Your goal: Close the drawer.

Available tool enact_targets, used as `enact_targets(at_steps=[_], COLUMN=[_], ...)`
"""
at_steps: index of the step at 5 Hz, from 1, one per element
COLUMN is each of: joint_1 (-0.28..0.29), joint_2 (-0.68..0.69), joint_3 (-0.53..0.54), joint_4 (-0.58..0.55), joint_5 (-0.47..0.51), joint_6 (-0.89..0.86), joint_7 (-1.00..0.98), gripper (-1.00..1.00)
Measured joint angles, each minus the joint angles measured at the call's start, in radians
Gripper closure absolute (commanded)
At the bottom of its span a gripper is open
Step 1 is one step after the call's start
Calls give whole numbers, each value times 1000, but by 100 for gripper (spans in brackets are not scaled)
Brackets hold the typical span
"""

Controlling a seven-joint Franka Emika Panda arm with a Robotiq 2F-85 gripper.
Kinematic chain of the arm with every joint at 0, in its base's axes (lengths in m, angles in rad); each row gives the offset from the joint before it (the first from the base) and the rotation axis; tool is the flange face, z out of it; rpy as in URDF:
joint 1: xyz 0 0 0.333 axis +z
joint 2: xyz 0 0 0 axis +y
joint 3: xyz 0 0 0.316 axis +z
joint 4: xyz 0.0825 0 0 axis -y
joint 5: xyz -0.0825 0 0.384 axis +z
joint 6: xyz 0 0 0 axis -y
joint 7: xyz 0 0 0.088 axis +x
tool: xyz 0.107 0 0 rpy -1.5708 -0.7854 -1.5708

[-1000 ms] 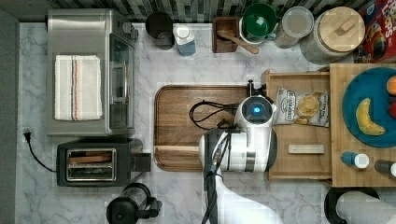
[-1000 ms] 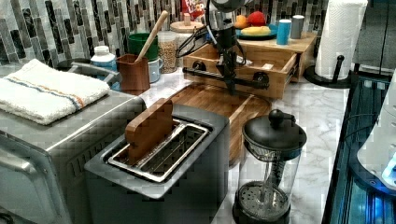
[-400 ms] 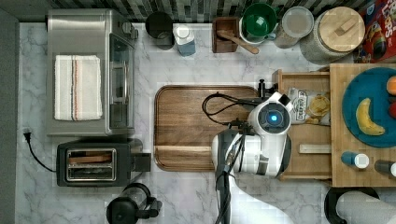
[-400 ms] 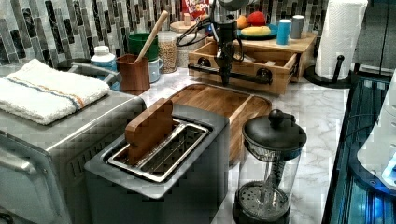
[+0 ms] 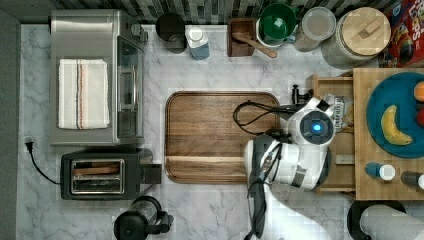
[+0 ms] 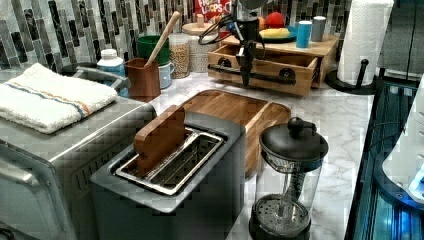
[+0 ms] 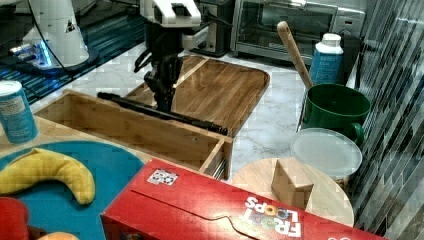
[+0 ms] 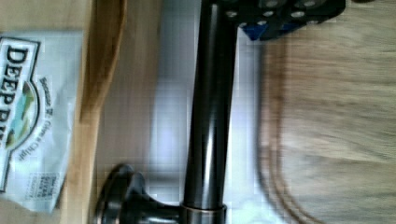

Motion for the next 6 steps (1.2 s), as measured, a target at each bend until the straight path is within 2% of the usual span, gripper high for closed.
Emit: enact_targets(at_steps=[1, 2, 3, 6], joint_1=[-63, -138, -180, -143], joint_2=[58, 149, 204, 217], joint_3=[-9, -6, 13, -11], joint_4=[72, 178, 271, 301], joint_5=[4, 98, 107, 49], joint_6=[0, 0, -80, -118], joint_7=[-105, -245, -281, -197], gripper=[100, 100, 100, 100])
